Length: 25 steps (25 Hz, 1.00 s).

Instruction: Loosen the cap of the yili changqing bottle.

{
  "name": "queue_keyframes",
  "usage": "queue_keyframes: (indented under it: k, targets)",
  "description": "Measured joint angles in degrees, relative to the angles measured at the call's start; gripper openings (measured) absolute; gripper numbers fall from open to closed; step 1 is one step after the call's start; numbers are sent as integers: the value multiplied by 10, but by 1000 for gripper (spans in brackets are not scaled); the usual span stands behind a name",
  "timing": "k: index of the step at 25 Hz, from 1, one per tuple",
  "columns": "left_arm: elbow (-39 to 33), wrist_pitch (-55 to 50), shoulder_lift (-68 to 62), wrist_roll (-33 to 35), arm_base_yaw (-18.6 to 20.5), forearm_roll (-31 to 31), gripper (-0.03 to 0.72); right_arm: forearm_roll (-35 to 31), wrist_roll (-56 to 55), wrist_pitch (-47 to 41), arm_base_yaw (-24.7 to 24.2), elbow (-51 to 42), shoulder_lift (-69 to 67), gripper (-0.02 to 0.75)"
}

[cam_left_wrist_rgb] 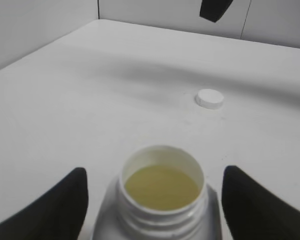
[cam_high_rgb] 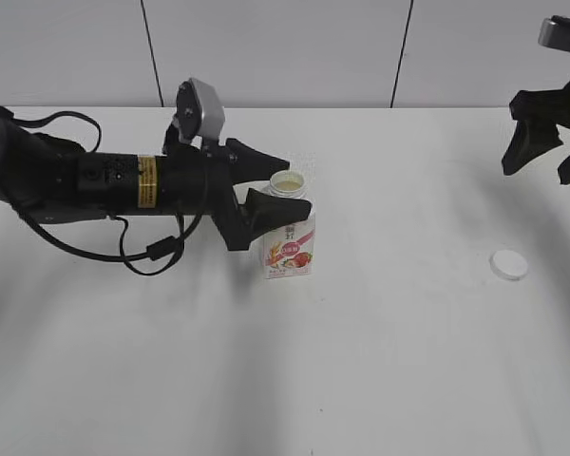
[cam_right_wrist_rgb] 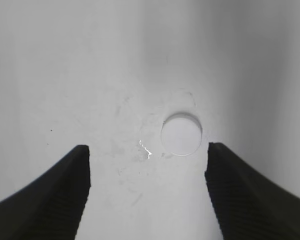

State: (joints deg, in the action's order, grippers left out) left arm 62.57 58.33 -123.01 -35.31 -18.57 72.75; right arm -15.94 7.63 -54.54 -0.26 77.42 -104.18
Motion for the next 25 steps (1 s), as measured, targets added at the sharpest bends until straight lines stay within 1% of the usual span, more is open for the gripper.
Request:
queue_keyframes:
  k: [5, 8, 10, 13, 16, 18, 20, 22, 23, 25]
  targets:
    - [0, -1, 53, -32, 0, 45, 510, 11, 7, -6, 0, 3, 17, 566]
    - [0, -9, 89, -37, 0, 58, 510, 16, 8, -7, 0, 4, 27, 566]
    - [0, -37, 112, -41, 1, 61, 510, 18, 8, -8, 0, 6, 31, 566]
    - [0, -138, 152, -57, 1, 75, 510, 18, 8, -19, 0, 20, 32, 566]
    - [0, -305, 191, -74, 1, 96, 510, 19, 8, -39, 0, 41, 32, 566]
    - [0, -444, 213, -76, 1, 94, 510, 19, 8, -57, 0, 56, 32, 566]
    - [0, -561, 226, -77, 1, 60, 510, 19, 8, -72, 0, 71, 32, 566]
    - [0, -657, 235, -77, 3, -13, 510, 19, 8, -83, 0, 81, 32, 566]
    - [0, -688, 236, -77, 3, -49, 510, 19, 8, -86, 0, 83, 32, 566]
    - [0, -741, 236, -77, 3, -151, 510, 19, 8, -93, 0, 85, 32, 566]
